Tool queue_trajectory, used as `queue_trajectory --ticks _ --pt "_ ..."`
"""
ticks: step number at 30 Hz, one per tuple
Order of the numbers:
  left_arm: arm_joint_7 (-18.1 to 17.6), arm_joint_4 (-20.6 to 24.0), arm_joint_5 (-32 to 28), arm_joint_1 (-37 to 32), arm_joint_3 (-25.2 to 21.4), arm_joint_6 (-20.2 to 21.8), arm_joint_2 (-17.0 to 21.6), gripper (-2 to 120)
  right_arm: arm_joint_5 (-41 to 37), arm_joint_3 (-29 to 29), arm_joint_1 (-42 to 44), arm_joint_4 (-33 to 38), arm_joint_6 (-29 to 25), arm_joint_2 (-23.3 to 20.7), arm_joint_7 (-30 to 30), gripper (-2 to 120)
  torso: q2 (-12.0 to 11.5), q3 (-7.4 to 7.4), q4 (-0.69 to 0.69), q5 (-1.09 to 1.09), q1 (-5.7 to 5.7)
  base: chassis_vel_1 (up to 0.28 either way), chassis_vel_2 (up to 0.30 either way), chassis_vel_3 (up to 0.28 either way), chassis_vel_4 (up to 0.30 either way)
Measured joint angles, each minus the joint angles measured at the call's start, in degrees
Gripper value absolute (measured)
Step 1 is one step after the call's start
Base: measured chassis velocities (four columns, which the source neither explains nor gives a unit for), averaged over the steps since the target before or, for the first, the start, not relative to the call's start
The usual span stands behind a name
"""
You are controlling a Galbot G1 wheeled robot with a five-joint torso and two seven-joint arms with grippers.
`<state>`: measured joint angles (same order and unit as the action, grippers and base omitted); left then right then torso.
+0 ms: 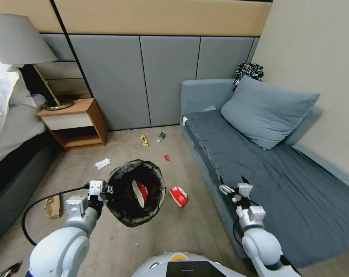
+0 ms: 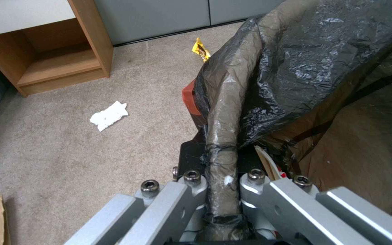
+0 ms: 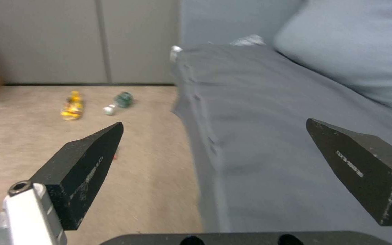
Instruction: Pick up the trash bin, then pick up the garbage from the floor and place it into the trash bin.
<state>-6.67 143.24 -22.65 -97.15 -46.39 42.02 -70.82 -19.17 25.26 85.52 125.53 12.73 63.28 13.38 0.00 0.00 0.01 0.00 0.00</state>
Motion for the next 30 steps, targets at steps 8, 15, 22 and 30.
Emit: queue_trajectory --ticks 8,15,22,30 --pt "0.72 0.04 0.34 -0.30 0.43 0.04 0.20 1 -6.42 -2.24 -4.45 -2.02 2.65 -6.30 -1.17 100 0.00 0.00 -0.03 0.01 0.00 0.000 0.000 0.000 0.000" --pt "0.54 0.04 1.06 -1.27 0.37 0.07 -0.87 1 -10.75 -7.69 -12.79 -7.24 5.47 -10.04 -5.87 100 0.00 0.00 -0.02 0.00 0.00 0.000 0.000 0.000 0.000" --pt "0.39 0.03 1.93 -1.79 0.85 0.11 -1.49 1 -13.90 -17.91 -25.32 -16.40 6.91 -10.30 -7.29 100 0.00 0.00 0.01 0.00 0.00 0.000 0.000 0.000 0.000" --pt "0.29 0.03 1.98 -1.85 0.79 0.14 -2.01 1 -16.57 -27.34 -34.04 -25.41 8.10 -8.29 -8.58 100 0.00 0.00 -0.01 0.00 0.00 0.000 0.000 0.000 0.000"
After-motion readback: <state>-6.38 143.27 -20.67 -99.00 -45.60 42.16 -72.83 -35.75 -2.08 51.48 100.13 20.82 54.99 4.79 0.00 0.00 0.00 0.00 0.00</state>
